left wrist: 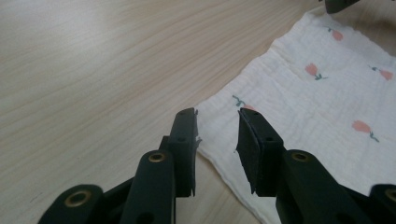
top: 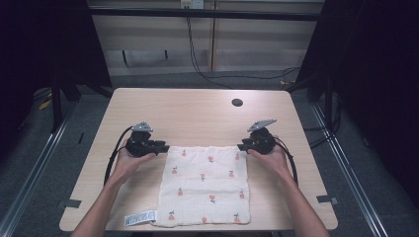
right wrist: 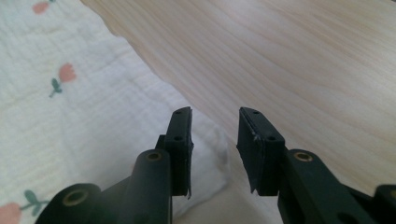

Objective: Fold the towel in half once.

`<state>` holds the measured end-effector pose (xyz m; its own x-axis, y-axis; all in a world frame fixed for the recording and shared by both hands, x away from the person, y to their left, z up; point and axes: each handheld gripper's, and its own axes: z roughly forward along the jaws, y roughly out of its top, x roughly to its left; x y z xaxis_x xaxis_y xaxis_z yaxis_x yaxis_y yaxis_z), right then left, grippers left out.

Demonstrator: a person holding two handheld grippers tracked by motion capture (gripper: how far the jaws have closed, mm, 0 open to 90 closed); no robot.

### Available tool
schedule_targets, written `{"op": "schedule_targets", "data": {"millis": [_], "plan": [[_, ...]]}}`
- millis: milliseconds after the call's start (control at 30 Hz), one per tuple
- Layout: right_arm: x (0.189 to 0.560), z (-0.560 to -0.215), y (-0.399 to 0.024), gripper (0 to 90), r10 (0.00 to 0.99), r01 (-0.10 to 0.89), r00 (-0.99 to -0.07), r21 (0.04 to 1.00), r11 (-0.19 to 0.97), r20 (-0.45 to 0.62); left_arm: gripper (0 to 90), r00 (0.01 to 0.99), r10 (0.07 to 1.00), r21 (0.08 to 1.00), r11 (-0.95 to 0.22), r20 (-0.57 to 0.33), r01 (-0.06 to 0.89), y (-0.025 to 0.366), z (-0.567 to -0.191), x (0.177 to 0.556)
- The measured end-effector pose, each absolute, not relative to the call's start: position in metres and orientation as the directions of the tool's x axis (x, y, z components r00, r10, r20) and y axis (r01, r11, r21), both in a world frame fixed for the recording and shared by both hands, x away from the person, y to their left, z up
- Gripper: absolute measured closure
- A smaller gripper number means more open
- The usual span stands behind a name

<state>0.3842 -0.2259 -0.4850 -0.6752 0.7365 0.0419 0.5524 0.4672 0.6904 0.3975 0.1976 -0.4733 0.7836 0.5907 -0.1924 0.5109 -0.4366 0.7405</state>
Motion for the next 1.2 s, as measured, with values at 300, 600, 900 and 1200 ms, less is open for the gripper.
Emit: {"op": "schedule_targets", "data": {"millis": [300,600,900,1200], "plan": [[0.387,-0.498,-0.230,69.9,0.751,0.594,-0.659,0.648,0.476,0.053,67.7,0.763,0.620,0.718,-0.447,-0.181,0.533,0.192,-0.479,0.404],[0.383,-0.501,-0.227,86.6,0.738,0.575,-0.671,0.673,0.465,0.064,60.7,0.731,0.650,0.687,-0.436,-0.208,0.582,0.183,-0.500,0.418],[0.383,-0.501,-0.228,87.1,0.744,0.586,-0.664,0.672,0.452,0.078,62.3,0.748,0.640,0.690,-0.462,-0.175,0.557,0.177,-0.502,0.419],[0.382,-0.502,-0.229,86.8,0.753,0.591,-0.651,0.683,0.430,0.090,80.9,0.759,0.631,0.700,-0.470,-0.160,0.538,0.174,-0.504,0.416]]}}
